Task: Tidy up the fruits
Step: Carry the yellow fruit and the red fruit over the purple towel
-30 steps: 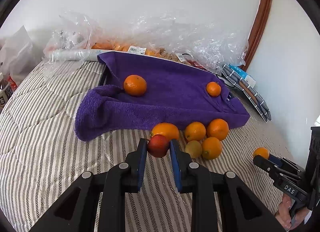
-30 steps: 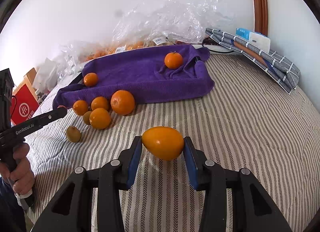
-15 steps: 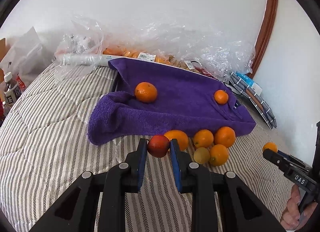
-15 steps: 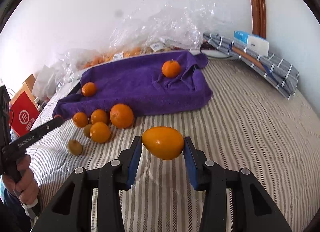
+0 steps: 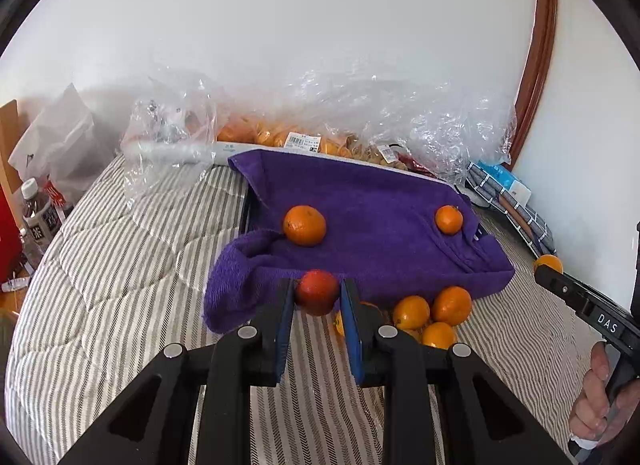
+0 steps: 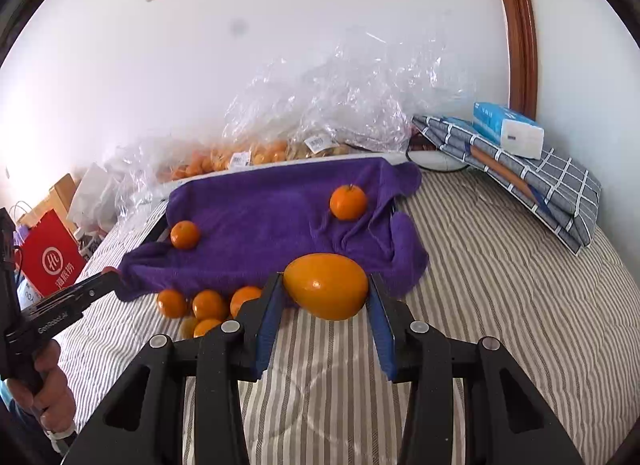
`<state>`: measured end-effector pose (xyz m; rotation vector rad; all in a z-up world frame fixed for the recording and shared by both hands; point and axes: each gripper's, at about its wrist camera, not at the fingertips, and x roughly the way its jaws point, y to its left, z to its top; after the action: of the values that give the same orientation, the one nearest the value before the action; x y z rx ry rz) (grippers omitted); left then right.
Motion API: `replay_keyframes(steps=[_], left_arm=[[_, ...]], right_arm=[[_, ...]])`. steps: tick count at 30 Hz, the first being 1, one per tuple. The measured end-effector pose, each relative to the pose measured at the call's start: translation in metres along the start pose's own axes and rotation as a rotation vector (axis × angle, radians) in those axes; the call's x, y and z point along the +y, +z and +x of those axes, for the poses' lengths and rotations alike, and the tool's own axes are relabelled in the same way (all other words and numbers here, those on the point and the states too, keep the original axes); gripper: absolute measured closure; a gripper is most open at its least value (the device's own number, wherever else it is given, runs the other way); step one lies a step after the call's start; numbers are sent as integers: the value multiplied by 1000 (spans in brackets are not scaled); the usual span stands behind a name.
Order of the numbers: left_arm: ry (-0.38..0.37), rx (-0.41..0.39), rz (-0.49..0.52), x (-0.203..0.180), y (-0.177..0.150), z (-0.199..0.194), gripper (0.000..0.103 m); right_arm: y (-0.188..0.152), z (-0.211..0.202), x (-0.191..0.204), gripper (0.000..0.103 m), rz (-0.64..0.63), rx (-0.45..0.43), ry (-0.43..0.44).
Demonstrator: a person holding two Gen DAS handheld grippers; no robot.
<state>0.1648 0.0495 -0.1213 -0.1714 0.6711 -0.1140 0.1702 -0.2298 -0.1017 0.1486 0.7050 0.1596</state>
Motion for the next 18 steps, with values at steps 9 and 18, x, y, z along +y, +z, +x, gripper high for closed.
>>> replay_keyframes(steps=[9,18], left_arm=[[11,0,-45,13,34,29,80],[-7,20,-74,18,40,69,80]], right_arm=[[28,22,2,61,-13,-18,-1],[52,63,3,61,-16,-7,-6]])
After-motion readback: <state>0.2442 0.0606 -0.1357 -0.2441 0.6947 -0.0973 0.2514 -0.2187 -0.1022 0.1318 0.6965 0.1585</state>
